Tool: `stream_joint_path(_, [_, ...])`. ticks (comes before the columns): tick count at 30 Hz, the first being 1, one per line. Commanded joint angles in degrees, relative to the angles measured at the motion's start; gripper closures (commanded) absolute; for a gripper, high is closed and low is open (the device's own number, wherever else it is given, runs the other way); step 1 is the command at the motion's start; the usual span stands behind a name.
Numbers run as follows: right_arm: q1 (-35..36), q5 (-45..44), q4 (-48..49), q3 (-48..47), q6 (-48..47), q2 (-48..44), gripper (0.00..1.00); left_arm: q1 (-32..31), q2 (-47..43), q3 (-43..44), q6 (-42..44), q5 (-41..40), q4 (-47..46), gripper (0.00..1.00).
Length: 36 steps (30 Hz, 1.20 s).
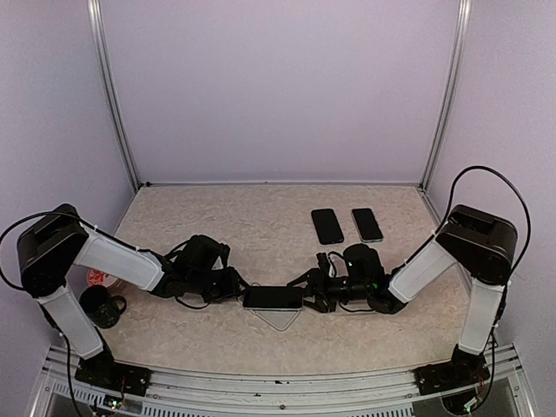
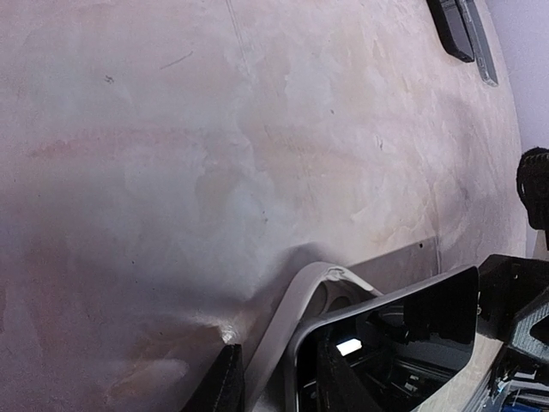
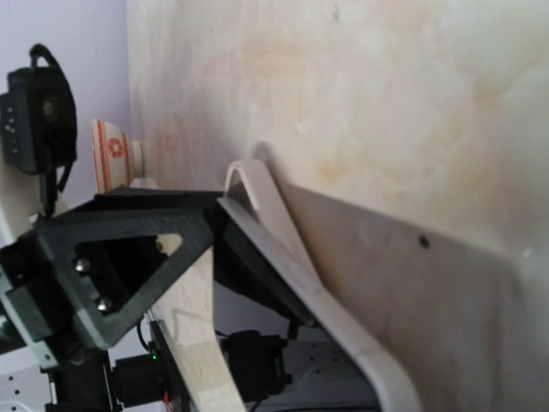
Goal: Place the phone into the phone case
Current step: Pick up the phone from the phone case.
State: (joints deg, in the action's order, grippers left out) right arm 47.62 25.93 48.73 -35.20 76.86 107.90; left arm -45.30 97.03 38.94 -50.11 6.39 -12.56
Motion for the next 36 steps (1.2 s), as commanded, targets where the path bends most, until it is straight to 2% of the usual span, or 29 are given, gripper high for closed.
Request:
stream_joint_path(1, [1.4, 0.7, 3.1, -2.5, 0.8, 1.9, 0.45, -0.8, -0.8, -0.3, -1.0, -0.9, 4.6, 0.7])
stream_joint_path(12, [3.1, 0.6, 6.3, -5.2, 2.5, 6.2, 0.57, -1.1, -1.5, -0.7, -1.7, -1.2, 4.6, 0.7])
stream_joint_path(14, [3.1, 0.9, 7.1, -5.5, 2.7, 6.7, 0.65, -1.1, -1.6, -0.6, -1.6, -1.1, 4.7, 0.7])
stream_joint_path(19, [3.0, 0.6, 4.9, -5.4, 1.4, 4.5, 0.94, -1.1, -1.9, -0.9, -1.8, -1.2, 4.8, 0.69])
stream_joint_path(20, [2.9, 0.3, 3.6, -5.5, 0.7, 3.5, 0.96, -1.0, -2.1, -1.1, -1.9, -1.3, 4.8, 0.69])
stream_joint_path(23, [2.6, -0.7, -0.1, -5.5, -1.5, 0.7, 1.0, -1.0, -2.7, -1.7, -2.1, -1.2, 4.6, 0.69])
stream_joint_path(31, [2.4, -4.0, -6.4, -5.1, -1.9, -5.9, 1.0, -0.1, -3.8, -3.7, -2.4, -1.0, 2.8, 0.68])
stream_joint_path(36, [3.2, -7.9, -6.0, -2.8, 0.2, -9.6, 1.0, 4.3, -3.8, -5.9, -1.3, 3.8, -4.9, 0.66])
